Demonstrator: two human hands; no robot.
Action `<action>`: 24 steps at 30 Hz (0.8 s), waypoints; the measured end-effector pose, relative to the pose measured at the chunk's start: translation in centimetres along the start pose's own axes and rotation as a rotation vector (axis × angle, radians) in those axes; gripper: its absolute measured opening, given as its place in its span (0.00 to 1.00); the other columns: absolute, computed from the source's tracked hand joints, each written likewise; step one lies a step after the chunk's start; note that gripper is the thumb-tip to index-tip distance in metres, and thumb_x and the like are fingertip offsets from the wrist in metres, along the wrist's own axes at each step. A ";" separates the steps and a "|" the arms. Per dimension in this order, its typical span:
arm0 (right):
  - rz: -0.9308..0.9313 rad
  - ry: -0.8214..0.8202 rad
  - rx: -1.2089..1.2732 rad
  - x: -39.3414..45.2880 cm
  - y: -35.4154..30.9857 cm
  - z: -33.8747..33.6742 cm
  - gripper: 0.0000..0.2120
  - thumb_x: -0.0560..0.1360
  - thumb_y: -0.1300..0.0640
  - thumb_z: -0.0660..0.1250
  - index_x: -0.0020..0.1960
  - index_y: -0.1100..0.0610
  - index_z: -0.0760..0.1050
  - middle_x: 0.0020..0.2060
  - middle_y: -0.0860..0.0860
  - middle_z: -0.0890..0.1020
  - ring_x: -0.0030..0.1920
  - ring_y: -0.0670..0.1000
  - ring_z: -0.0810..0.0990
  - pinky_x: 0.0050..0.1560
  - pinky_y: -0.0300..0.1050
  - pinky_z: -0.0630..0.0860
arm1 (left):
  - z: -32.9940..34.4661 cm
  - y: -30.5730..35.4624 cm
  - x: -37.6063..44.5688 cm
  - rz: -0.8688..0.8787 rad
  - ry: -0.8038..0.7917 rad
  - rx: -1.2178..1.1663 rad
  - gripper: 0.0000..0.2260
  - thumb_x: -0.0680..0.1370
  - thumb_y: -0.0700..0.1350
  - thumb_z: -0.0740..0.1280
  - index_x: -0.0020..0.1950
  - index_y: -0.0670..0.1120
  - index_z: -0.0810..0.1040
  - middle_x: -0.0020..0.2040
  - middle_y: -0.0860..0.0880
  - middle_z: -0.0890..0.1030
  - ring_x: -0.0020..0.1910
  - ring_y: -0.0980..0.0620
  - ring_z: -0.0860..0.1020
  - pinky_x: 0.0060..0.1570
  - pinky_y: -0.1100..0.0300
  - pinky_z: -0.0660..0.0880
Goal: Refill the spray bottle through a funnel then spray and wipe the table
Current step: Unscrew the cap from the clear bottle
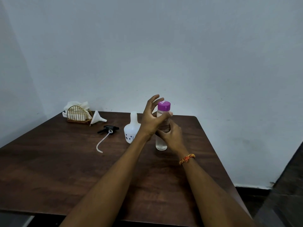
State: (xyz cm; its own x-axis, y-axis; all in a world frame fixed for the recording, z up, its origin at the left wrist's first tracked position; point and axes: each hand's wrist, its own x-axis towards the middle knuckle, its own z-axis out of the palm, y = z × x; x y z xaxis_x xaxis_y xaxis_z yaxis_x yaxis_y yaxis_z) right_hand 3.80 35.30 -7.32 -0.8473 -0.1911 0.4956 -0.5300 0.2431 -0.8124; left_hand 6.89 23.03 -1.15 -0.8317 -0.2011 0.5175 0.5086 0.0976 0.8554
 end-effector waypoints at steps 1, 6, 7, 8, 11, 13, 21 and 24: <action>-0.001 0.001 -0.004 0.0 0.1 -0.1 0.21 0.71 0.46 0.82 0.62 0.48 0.80 0.50 0.43 0.89 0.50 0.42 0.88 0.55 0.56 0.86 | -0.2 0.0 0.1 0.009 -0.022 -0.013 0.25 0.75 0.41 0.76 0.71 0.49 0.76 0.66 0.50 0.82 0.66 0.50 0.81 0.61 0.47 0.81; -0.017 -0.002 -0.034 0.0 0.1 0.0 0.23 0.71 0.43 0.82 0.61 0.48 0.80 0.49 0.42 0.88 0.50 0.41 0.87 0.54 0.53 0.86 | -1.0 -0.1 0.4 -0.036 0.098 -0.139 0.20 0.71 0.47 0.72 0.63 0.47 0.80 0.59 0.49 0.82 0.62 0.39 0.80 0.61 0.33 0.79; -0.019 -0.001 -0.034 0.0 0.1 0.0 0.23 0.71 0.44 0.82 0.61 0.48 0.80 0.49 0.42 0.88 0.50 0.41 0.87 0.54 0.52 0.86 | -0.9 0.0 0.5 -0.022 0.087 -0.104 0.22 0.72 0.48 0.73 0.66 0.49 0.79 0.60 0.51 0.82 0.64 0.41 0.80 0.62 0.33 0.79; -0.020 0.001 -0.032 0.0 0.0 0.0 0.22 0.71 0.44 0.82 0.61 0.48 0.80 0.49 0.42 0.88 0.50 0.41 0.87 0.53 0.52 0.86 | -0.8 0.2 0.5 -0.021 0.056 -0.073 0.24 0.73 0.49 0.73 0.69 0.52 0.78 0.62 0.52 0.82 0.67 0.43 0.79 0.63 0.37 0.80; -0.023 0.003 -0.038 -0.2 -0.4 0.0 0.21 0.71 0.45 0.82 0.59 0.49 0.81 0.47 0.40 0.87 0.48 0.39 0.86 0.51 0.46 0.85 | -0.4 0.9 0.8 -0.070 -0.045 -0.074 0.26 0.76 0.49 0.69 0.75 0.51 0.76 0.70 0.49 0.80 0.70 0.47 0.78 0.67 0.48 0.79; -0.028 -0.003 -0.037 -0.3 -0.5 -0.1 0.21 0.72 0.46 0.83 0.60 0.50 0.80 0.46 0.39 0.87 0.49 0.39 0.86 0.50 0.42 0.84 | -0.5 1.0 1.2 -0.054 -0.008 -0.090 0.22 0.75 0.48 0.69 0.69 0.47 0.82 0.65 0.45 0.84 0.66 0.44 0.81 0.67 0.43 0.79; -0.023 -0.014 -0.030 0.0 -0.2 -0.2 0.29 0.70 0.40 0.81 0.66 0.50 0.79 0.53 0.43 0.88 0.53 0.42 0.87 0.55 0.52 0.87 | 0.1 0.9 0.2 0.159 0.181 0.120 0.19 0.73 0.44 0.80 0.62 0.43 0.84 0.55 0.48 0.87 0.56 0.52 0.86 0.60 0.50 0.83; -0.027 0.005 -0.072 0.0 -0.1 -0.2 0.28 0.70 0.39 0.80 0.64 0.50 0.80 0.51 0.43 0.88 0.51 0.42 0.87 0.53 0.52 0.87 | 0.2 1.1 0.2 0.177 0.238 0.117 0.23 0.69 0.50 0.84 0.60 0.46 0.83 0.53 0.50 0.86 0.53 0.52 0.86 0.56 0.51 0.84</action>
State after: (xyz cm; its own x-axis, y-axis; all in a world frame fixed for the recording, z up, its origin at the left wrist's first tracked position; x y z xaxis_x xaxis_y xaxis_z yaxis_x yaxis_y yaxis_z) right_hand 3.83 35.46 -7.13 -0.8326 -0.1938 0.5188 -0.5537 0.3057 -0.7745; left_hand 7.26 23.29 -0.07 -0.6505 -0.3918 0.6507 0.6003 0.2598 0.7564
